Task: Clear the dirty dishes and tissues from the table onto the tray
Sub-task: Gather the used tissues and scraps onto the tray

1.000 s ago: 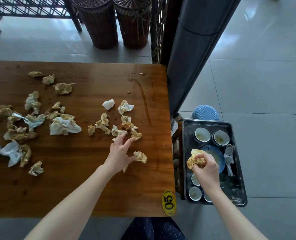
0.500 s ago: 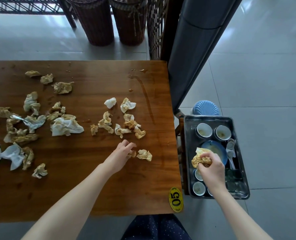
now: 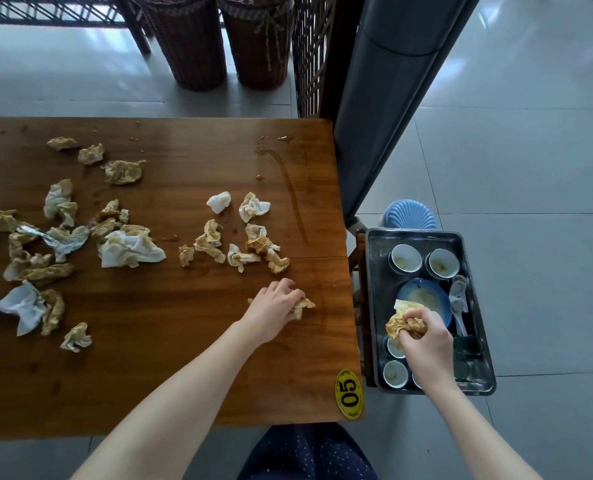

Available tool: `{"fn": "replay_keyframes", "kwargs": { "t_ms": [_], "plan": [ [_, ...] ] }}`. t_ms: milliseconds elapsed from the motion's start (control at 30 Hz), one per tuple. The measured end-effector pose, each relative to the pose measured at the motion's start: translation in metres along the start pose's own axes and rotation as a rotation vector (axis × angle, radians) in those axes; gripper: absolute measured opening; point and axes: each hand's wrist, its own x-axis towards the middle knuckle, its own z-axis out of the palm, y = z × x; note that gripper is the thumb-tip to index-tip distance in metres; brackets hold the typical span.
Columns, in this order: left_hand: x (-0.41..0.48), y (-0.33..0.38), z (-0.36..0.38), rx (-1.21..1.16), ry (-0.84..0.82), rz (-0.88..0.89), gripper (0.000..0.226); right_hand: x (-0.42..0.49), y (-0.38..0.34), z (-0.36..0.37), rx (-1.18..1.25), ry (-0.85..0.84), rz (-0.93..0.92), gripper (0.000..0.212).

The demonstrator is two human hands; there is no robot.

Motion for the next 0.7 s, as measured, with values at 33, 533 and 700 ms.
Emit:
{"fn": "replay_keyframes", "kwargs": {
  "t_ms": [33,533,700],
  "plan": [
    [0.0,0.001,0.002,0.003,0.022,0.011,0.041,0.0,0.001,-0.002,0.007,0.0,-0.004,0.032],
    [0.021,-0.031,-0.021,-0.107,0.113,-0.248,0.051,-0.006,0.028,-0.02,0.006,0.032,0.048,0.033],
    [0.034,-0.031,-0.029,-0.164,-0.092,-0.244,0.102,-0.01,0.034,-0.023,-0.022,0.06,0.059,0.036]
  ]
}}
